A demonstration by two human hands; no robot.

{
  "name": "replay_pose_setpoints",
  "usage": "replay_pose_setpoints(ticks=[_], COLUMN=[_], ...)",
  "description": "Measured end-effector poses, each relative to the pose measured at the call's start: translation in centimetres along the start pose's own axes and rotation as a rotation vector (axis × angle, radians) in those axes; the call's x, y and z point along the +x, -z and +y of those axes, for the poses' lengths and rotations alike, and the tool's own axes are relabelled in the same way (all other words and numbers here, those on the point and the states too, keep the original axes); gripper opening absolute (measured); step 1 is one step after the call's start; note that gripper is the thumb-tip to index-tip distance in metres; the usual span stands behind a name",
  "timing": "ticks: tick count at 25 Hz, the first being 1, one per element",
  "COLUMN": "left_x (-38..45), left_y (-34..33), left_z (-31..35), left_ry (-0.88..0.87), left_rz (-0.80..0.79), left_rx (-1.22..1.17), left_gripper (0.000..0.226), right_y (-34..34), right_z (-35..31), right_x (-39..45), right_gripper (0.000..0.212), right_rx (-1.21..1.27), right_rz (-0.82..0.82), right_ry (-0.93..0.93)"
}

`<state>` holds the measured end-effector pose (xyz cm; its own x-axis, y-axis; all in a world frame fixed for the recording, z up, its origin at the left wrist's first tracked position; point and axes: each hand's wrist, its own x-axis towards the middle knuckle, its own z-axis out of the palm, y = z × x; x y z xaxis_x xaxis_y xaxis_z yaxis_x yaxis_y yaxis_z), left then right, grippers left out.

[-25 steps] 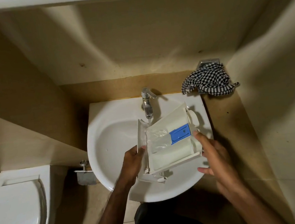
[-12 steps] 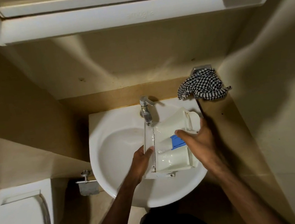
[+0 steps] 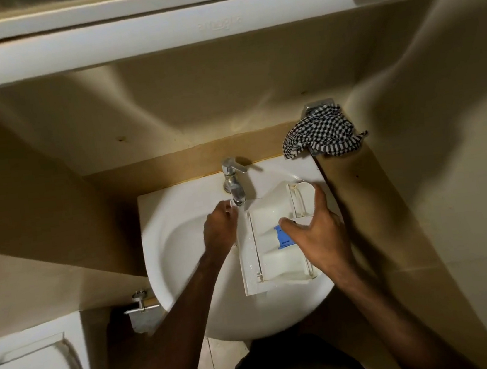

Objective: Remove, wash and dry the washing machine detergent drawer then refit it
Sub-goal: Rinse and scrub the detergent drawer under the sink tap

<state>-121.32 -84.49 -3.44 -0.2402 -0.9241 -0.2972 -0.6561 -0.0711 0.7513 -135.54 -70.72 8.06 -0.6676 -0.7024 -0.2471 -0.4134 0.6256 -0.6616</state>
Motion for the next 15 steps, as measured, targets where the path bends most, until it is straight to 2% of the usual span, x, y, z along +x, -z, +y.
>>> replay_pose_setpoints(ticks=[4,7,11,15], left_x=[1.5,1.5,1.1,1.4], left_y=[-0.2,-0.2,-0.3,-0.4], left_z=[0.4,0.0,-0.8,-0.1], left_ry=[0.029,0.023,0.048,0.06], left_rz=[-0.018,-0.071,-0.204,-0.118], left_rx=[0.168,0.13,0.046,0.133], left_gripper=[0.036,0.042,0.038,0.046], right_y=[-0.4,-0.5,-0.5,-1.5], right_z=[-0.4,-0.6,-0.7,-1.0], right_x=[-0.4,-0.7,-0.9,-1.6], right_gripper=[0.091,0.091,0.086,0.087], right_rx=[-0.052,-0.027,0.002,-0.05], right_rz=[0.041,0.052,0.085,0.146], right_ry=[0.006,0.014,0.021,0.061])
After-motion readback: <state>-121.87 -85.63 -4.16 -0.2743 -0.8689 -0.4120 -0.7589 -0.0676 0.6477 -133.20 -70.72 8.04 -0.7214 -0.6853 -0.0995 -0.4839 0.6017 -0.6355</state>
